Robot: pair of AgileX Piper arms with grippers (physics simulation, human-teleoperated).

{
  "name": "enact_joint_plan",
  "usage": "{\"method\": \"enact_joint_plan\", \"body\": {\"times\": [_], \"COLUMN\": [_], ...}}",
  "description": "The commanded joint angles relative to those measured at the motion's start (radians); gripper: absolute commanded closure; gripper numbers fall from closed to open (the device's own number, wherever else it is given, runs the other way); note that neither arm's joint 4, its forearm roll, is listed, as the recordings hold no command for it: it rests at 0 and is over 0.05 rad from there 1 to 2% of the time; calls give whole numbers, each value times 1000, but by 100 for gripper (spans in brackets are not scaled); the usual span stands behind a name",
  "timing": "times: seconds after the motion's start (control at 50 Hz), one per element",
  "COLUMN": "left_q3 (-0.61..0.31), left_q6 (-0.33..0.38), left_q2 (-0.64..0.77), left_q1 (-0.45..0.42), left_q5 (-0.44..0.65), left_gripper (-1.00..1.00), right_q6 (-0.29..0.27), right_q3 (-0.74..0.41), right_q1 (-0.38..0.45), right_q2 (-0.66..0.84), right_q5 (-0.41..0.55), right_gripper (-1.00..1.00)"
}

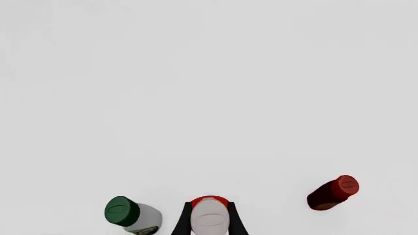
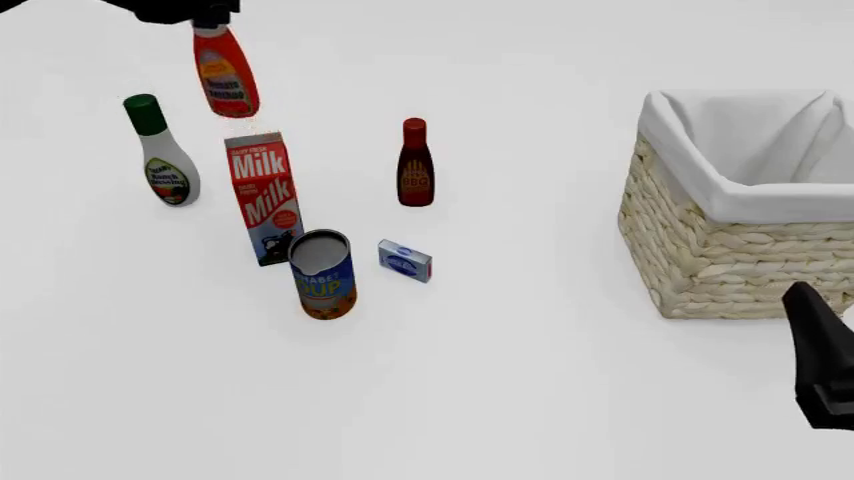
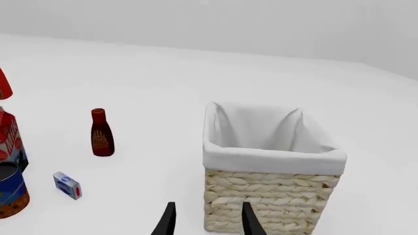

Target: Pick the ketchup and place it in the basket.

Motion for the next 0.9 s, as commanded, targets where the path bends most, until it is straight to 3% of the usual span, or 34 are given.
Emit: {"method": "enact_joint_plan", "body": {"times": [0.02, 0.28, 0.32, 0.44, 0.48, 0.52, 0.66, 0.78, 0.84, 0.9], "left_q3": [-2, 95, 121, 168, 191, 196, 257, 276, 289, 305], "left_q6": [19, 23, 13, 19, 1, 15, 3, 8, 20, 23], "left_q2": [-108, -265, -294, -395, -428, -439, -520, -562, -581, -591], "left_q1": [-14, -96, -107, -194, -241, -220, -275, -329, -350, -366], "left_q5": [56, 115, 126, 177, 206, 200, 225, 251, 260, 262], "left_gripper": [100, 100, 100, 100, 100, 100, 100, 100, 100, 100], "right_q6": [-72, -99, -71, -104, -140, -133, -116, -170, -151, -175], "right_q3": [-56, -164, -184, -237, -246, -253, -339, -363, -373, -382], "right_q1": [56, 179, 187, 266, 291, 301, 394, 484, 509, 530], "right_q2": [-70, 12, 11, 66, 72, 81, 133, 203, 255, 316], "right_q5": [63, 93, 100, 81, 75, 75, 100, 70, 47, 15], "right_gripper": [-100, -100, -100, -100, -100, -100, -100, -100, -100, -100]}}
